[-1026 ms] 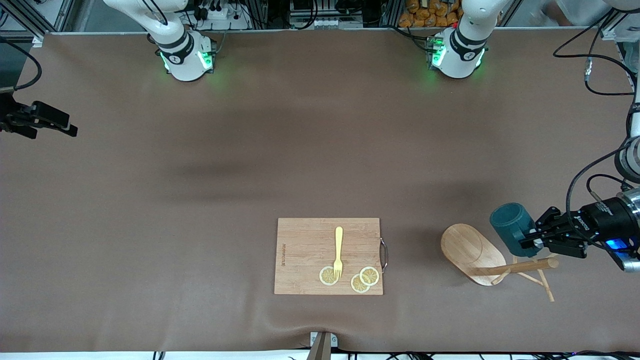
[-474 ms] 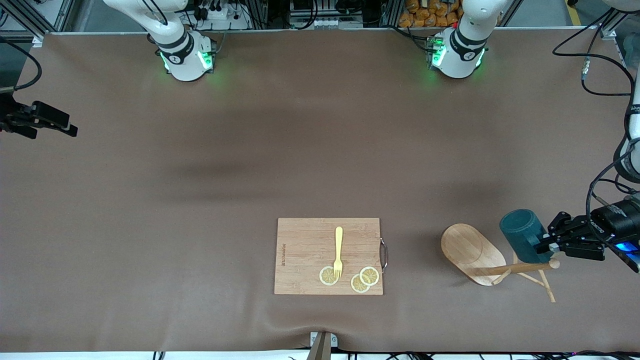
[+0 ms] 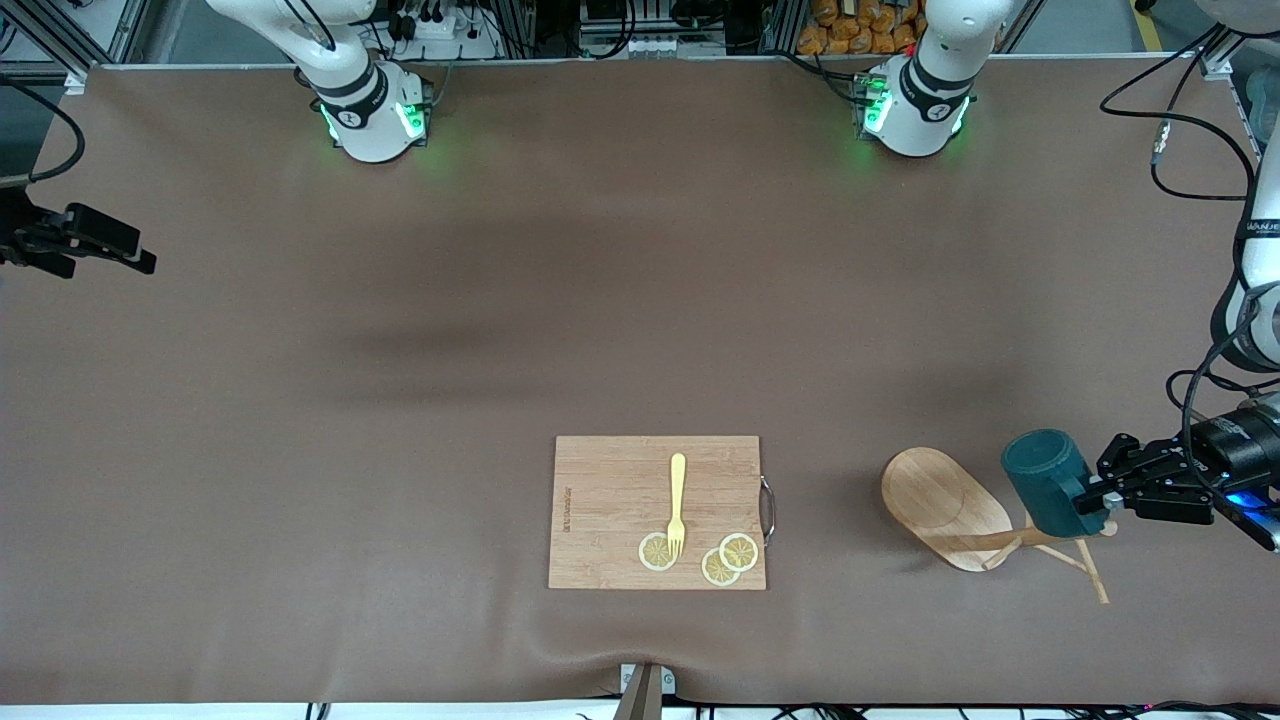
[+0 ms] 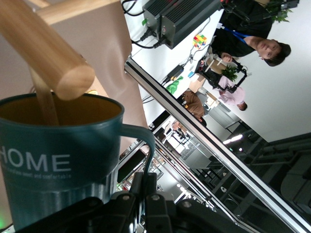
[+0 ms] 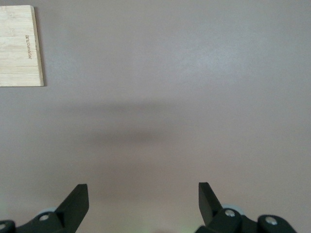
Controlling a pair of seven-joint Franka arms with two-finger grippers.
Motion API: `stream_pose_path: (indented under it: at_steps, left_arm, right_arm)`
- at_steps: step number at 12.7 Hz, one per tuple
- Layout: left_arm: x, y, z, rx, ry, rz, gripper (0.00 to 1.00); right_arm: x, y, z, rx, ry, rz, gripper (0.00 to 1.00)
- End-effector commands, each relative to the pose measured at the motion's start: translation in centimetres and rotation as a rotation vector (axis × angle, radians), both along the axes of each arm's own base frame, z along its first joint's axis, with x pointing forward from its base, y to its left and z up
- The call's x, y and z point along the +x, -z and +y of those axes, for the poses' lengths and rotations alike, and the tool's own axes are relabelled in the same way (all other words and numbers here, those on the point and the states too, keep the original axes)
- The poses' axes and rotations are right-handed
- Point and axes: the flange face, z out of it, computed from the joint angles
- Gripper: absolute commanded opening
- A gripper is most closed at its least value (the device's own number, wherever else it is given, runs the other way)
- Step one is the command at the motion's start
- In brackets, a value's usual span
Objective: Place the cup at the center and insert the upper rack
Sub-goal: 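Hook the mug handle onto a mug-tree branch with the left gripper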
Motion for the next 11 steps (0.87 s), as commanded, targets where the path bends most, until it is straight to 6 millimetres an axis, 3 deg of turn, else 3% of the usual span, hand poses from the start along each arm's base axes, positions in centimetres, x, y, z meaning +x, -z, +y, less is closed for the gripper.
stream_pose_path:
  at_steps: [1,11]
  left_arm:
    - [-0.2,0.8,0.4,-0.032,0.006,-0.034,0.00]
    - [-0.5,3.4,-0.3,-0.071,0.010,-0.078,0.00]
  right_arm:
    - [0.1,-0.3,0.3,-0.020,0.002,0.004,1.00]
    - [0.1,-0.4,0.3,-0.021,-0.001,0.002,1.00]
